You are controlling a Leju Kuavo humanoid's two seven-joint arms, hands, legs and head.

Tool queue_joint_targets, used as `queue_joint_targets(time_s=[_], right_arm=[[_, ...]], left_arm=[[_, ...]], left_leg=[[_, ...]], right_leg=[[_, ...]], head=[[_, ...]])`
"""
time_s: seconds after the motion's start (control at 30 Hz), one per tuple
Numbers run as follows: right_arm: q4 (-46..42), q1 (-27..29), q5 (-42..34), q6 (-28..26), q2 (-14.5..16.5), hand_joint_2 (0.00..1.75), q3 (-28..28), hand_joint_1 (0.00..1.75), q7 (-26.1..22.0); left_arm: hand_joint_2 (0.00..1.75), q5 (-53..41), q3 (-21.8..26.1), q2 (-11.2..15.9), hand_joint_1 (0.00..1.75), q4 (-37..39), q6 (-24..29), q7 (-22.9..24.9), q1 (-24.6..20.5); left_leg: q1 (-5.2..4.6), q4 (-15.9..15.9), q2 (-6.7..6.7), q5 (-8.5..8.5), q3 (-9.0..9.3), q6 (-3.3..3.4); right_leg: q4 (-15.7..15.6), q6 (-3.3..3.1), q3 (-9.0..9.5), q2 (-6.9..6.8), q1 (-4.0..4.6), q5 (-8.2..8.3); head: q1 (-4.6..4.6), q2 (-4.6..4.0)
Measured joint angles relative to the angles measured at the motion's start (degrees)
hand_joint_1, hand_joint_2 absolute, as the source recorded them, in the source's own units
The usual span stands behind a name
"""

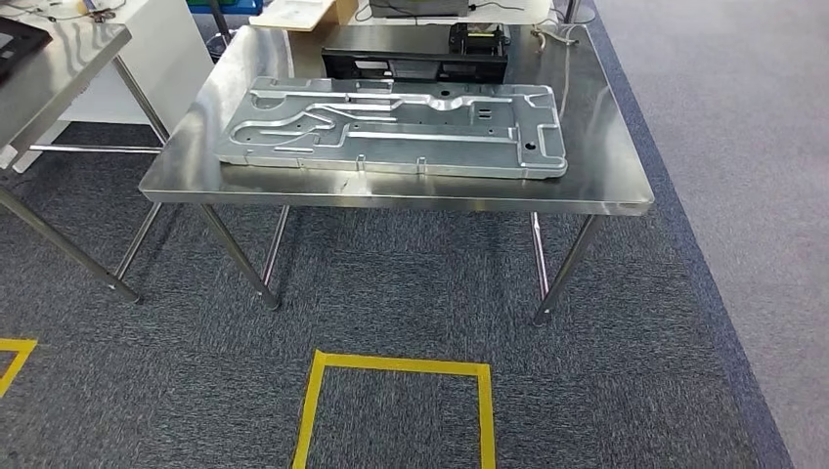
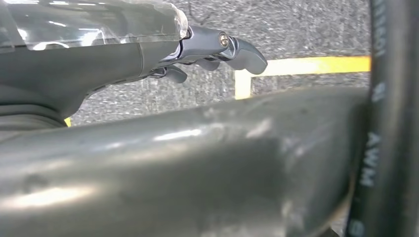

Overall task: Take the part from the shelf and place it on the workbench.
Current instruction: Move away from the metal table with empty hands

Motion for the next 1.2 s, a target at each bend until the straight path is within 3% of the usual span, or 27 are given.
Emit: queue_joint_targets(time_s=[0.03, 0.07, 0.1, 0.17, 0.23, 0.3, 0.37, 0.4, 0.5, 0.53, 0.57, 0.6, 0.63, 0.7, 0.77, 0.83, 0.9, 0.93, 1.0, 1.07, 1.1, 1.13, 1.2], right_arm=[[1.4, -0.3, 0.4, 0.1, 0.0, 0.0, -1.0, 0.0, 0.8], [2.6, -0.7, 0.7, 0.3, -0.1, 0.0, -1.9, 0.0, 1.6], [3.6, -1.0, 0.9, 0.6, -0.1, 0.0, -2.8, 0.0, 2.3], [5.4, -1.6, 1.3, 1.3, -0.2, 0.0, -4.3, 0.0, 3.8], [6.9, -2.1, 1.5, 1.9, -0.2, 0.0, -5.5, 0.0, 5.2], [8.1, -2.6, 1.8, 2.6, -0.4, 0.0, -6.7, 0.0, 7.0], [9.0, -3.0, 2.2, 3.2, -0.5, 0.0, -7.7, 0.0, 9.1], [9.5, -3.2, 2.6, 3.5, -0.6, 0.0, -8.1, 0.0, 10.2], [10.6, -3.3, 3.6, 4.2, -1.0, 0.0, -9.1, 0.0, 12.6], [11.0, -3.3, 3.8, 4.4, -1.1, 0.0, -9.3, 0.0, 13.0], [11.2, -3.4, 3.9, 4.6, -1.2, 0.0, -9.6, 0.0, 13.4], [11.5, -3.4, 4.1, 4.9, -1.3, 0.0, -9.7, 0.0, 13.8], [11.7, -3.4, 4.2, 5.2, -1.4, 0.0, -9.8, 0.0, 14.0], [12.2, -3.3, 4.5, 5.6, -1.5, 0.0, -10.0, 0.0, 14.4], [12.6, -3.4, 4.6, 5.8, -1.6, 0.0, -10.3, 0.0, 14.6], [12.9, -3.5, 4.8, 6.3, -1.7, 0.0, -10.5, 0.0, 14.7], [13.1, -3.6, 4.9, 6.9, -1.7, 0.0, -10.5, 0.0, 14.9], [13.2, -3.7, 5.0, 7.2, -1.7, 0.0, -10.6, 0.0, 14.9], [13.4, -3.6, 5.1, 7.8, -1.8, 0.0, -10.6, 0.0, 14.9], [13.5, -3.6, 5.3, 8.5, -1.8, 0.0, -10.8, 0.0, 14.9], [13.6, -3.7, 5.4, 8.8, -1.9, 0.0, -10.9, 0.0, 14.9], [13.6, -3.7, 5.5, 9.0, -2.0, 0.0, -10.9, 0.0, 14.9], [13.7, -3.8, 5.7, 9.3, -2.0, 0.0, -10.9, 0.0, 14.9]], left_arm=[[0.0, -0.1, 0.0, 0.0, 0.0, 0.0, 0.1, 0.0, 0.0], [0.0, -0.1, 0.0, 0.0, 0.0, 0.0, 0.2, 0.0, 0.0], [0.0, -0.2, 0.0, 0.0, 0.0, 0.0, 0.3, 0.0, 0.0], [0.0, -0.5, 0.0, 0.0, 0.0, -0.1, 0.4, 0.0, -0.1], [0.0, -0.7, 0.0, 0.0, 0.0, -0.2, 0.4, 0.0, -0.3], [0.0, -0.8, 0.0, -0.1, 0.0, -0.4, 0.4, 0.0, -0.4], [0.0, -1.0, 0.0, -0.1, 0.0, -0.4, 0.4, 0.1, -0.3], [0.0, -1.1, 0.0, -0.2, 0.0, -0.4, 0.4, 0.2, -0.2], [0.0, -1.4, 0.0, -0.3, 0.0, -0.4, 0.4, 0.2, -0.1], [0.0, -1.5, 0.0, -0.4, 0.0, -0.4, 0.4, 0.2, -0.1], [0.0, -1.6, 0.0, -0.4, 0.0, -0.4, 0.4, 0.2, 0.0], [0.0, -1.6, 0.0, -0.4, 0.0, -0.4, 0.4, 0.2, 0.0], [0.0, -1.7, 0.0, -0.5, 0.0, -0.4, 0.4, 0.2, 0.0], [0.0, -1.8, 0.0, -0.6, 0.0, -0.4, 0.4, 0.2, -0.1], [0.0, -1.8, 0.0, -0.6, 0.0, -0.4, 0.5, 0.2, -0.2], [0.0, -1.9, 0.0, -0.6, 0.0, -0.4, 0.6, 0.2, -0.2], [0.0, -1.9, 0.0, -0.6, 0.0, -0.4, 0.6, 0.2, -0.1], [0.0, -1.9, 0.0, -0.7, 0.0, -0.4, 0.6, 0.2, -0.1], [0.0, -1.9, 0.0, -0.7, 0.0, -0.4, 0.6, 0.2, -0.1], [0.0, -2.0, 0.1, -0.7, 0.0, -0.4, 0.7, 0.3, -0.1], [0.0, -2.0, 0.1, -0.7, 0.0, -0.4, 0.8, 0.3, 0.0], [0.0, -2.0, 0.1, -0.7, 0.0, -0.4, 0.8, 0.4, 0.1], [0.0, -2.0, 0.1, -0.8, 0.0, -0.4, 1.1, 0.6, 0.0]], left_leg=[[0.0, 2.8, -0.01, -0.77, -0.37, -0.02], [-0.03, 4.0, -0.02, -0.24, 0.09, 0.1], [-0.1, 3.1, -0.04, 1.18, 1.59, 0.36], [-0.47, -3.8, -0.06, 3.59, 7.21, 1.4], [-0.93, -11.4, -0.02, 3.43, 12.19, 2.41], [-1.22, -14.3, 0.02, 2.87, 13.47, 2.91], [-0.92, -15.2, 0.0, 3.66, 13.27, 3.37], [-0.7, -15.6, -0.05, 4.2, 13.07, 3.68], [-0.46, -15.8, -0.51, 5.35, 11.8, 4.05], [-0.42, -15.6, -0.79, 5.57, 11.39, 3.93], [-0.33, -15.4, -1.12, 5.74, 11.05, 3.78], [-0.2, -15.1, -1.52, 5.85, 10.78, 3.6], [-0.05, -14.7, -1.97, 5.87, 10.54, 3.38], [0.11, -13.6, -2.83, 5.68, 9.74, 2.73], [0.1, -12.8, -3.66, 5.65, 8.8, 1.85], [0.29, -12.7, -4.49, 5.89, 8.26, 1.04], [0.49, -11.1, -3.65, 4.9, 7.41, 0.52], [0.53, -8.8, -2.77, 3.48, 6.35, 0.35], [0.55, -1.2, -1.34, -0.38, 2.91, 0.09], [0.56, 4.1, -1.02, -2.04, 0.66, 0.09], [0.53, 3.6, -0.92, -1.23, 1.09, 0.26], [0.44, 0.8, -0.61, 0.48, 2.66, 0.59], [-0.15, -7.4, 1.72, 3.73, 6.96, 1.63]], right_leg=[[0.1, -0.06, -0.74, 0.0, 0.17, 0.51], [0.3, -0.09, -1.45, 0.01, 0.36, 0.97], [0.4, -0.08, -2.05, 0.02, 0.54, 1.34], [0.7, 0.0, -2.8, 0.02, 0.79, 1.91], [0.9, 0.36, -3.1, -0.12, 0.87, 2.42], [0.9, 0.99, -3.26, -0.38, 0.8, 2.98], [1.4, 1.65, -3.6, -0.4, 0.76, 2.81], [2.7, 1.98, -4.23, -0.24, 0.72, 1.63], [12.4, 2.97, -8.28, 0.24, 0.08, -4.81], [15.2, 3.26, -9.26, 0.25, -0.19, -6.04], [16.3, 3.52, -9.34, 0.26, -0.46, -6.14], [15.1, 3.76, -8.26, 0.32, -0.72, -5.1], [11.9, 3.98, -6.16, 0.62, -1.01, -3.32], [4.4, 4.11, -1.95, 2.56, -1.47, -0.77], [1.5, 3.57, -0.65, 3.77, -1.47, -0.46], [1.4, 2.63, -0.84, 2.84, -1.24, -0.33], [1.2, 1.7, -0.87, 1.73, -1.22, -0.04], [1.1, 1.33, -0.93, 1.1, -1.21, 0.09], [1.1, 0.96, -1.1, -0.21, -0.89, 0.11], [1.1, 0.86, -1.17, -1.59, -0.53, 0.08], [1.1, 0.82, -1.11, -2.2, -0.38, 0.05], [1.1, 0.78, -0.98, -2.8, -0.22, 0.0], [1.2, 0.84, -0.72, -3.92, 0.11, -0.13]], head=[[-0.01, 0.0], [-0.01, 0.0], [-0.01, 0.0], [-0.01, 0.0], [-0.01, 0.0], [0.0, 0.0], [0.01, 0.0], [0.01, 0.0], [0.01, 0.0], [0.01, 0.0], [0.01, 0.0], [0.01, 0.0], [0.01, 0.0], [0.0, 0.0], [-0.01, 0.0], [0.0, 0.0], [0.0, 0.0], [-0.01, 0.0], [0.0, 0.0], [0.0, 0.0], [-0.01, 0.0], [-0.01, 0.0], [-0.01, 0.0]])
